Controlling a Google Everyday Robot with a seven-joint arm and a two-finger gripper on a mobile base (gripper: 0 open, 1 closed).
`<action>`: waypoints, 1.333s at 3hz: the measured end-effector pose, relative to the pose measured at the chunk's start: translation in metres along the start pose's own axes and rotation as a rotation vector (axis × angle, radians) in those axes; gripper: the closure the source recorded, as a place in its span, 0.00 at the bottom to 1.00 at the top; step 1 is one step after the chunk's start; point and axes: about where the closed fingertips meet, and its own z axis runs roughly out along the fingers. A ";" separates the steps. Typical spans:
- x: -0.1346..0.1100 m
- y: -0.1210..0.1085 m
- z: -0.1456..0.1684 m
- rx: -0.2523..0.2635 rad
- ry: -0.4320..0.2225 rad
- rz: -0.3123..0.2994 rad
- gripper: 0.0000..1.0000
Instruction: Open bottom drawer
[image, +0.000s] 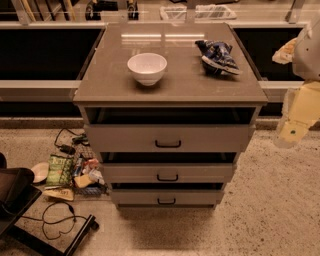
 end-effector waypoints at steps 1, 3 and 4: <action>0.000 0.000 0.000 0.000 0.000 0.000 0.00; 0.021 0.024 0.073 -0.018 -0.016 0.045 0.00; 0.042 0.048 0.136 -0.011 0.008 0.071 0.00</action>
Offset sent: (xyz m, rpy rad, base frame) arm 0.0073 -0.0061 -0.0867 0.0355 0.0730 -0.0501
